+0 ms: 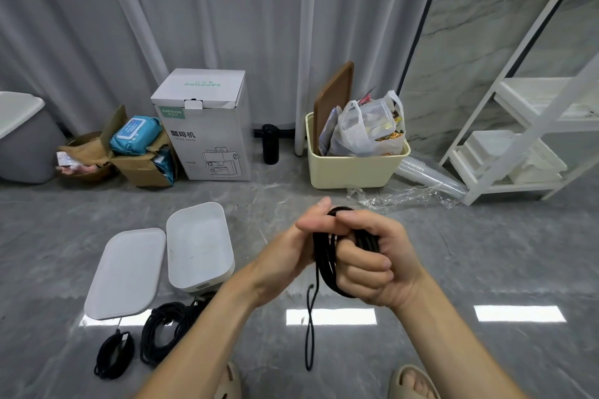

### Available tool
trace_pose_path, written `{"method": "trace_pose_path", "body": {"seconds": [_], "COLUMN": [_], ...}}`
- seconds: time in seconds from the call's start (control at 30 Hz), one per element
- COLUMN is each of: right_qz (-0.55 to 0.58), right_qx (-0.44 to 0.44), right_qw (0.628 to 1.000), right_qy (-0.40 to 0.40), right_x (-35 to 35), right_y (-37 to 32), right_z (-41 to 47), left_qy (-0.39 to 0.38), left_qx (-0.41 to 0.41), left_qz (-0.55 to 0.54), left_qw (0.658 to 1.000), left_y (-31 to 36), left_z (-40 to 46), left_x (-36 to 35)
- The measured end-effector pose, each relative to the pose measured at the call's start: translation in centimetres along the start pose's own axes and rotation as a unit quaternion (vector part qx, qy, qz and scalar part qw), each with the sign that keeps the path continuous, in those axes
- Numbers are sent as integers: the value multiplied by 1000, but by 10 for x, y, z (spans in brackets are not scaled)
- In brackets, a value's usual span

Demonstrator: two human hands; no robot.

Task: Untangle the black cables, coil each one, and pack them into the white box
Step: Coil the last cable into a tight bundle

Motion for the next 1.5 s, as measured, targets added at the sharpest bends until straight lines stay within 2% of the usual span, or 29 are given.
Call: {"method": "trace_pose_path", "body": {"seconds": [0.17,0.37,0.5,0.63,0.8,0.87,0.97,1.2,1.33,1.5], "right_qz": [-3,-18,-16,16,50,51,-7,-187,-378,-523], "right_qx": [38,68,109,176,248,296,354,334,244,97], "right_qw": [999,997,993,983,962,939,892,826,738,659], "right_qy": [3,9,52,57,105,170,280,415,503,532], "right_x": [-1,-4,-3,5,12,10,6,10,18,24], "right_y": [1,4,5,1,-4,-7,-12,-13,-7,5], "right_z": [0,-2,-4,-3,-5,-4,-2,-3,-3,0], "left_qy": [36,34,13,-22,-39,-43,-43,-34,-21,27], "left_qx": [-6,-25,25,53,74,97,121,156,159,144], "left_qz": [66,49,2,-42,-26,-30,-33,-62,-36,27], "left_qw": [997,998,1000,997,996,994,991,985,986,989], "left_y": [1,3,-3,-4,-6,-9,-9,-6,-2,0], "left_z": [2,2,3,4,5,6,6,4,2,4], "left_x": [-7,0,0,-3,1,2,3,4,11,14]}}
Point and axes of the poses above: each hand's wrist, its own z-axis towards the middle knuckle, its own x-axis out of the back of the hand, y = z × x, the point moved 1 cm from there along z, towards the middle knuckle, and after that the axes turned 2 degrees about -z, right-handed, at the moved point
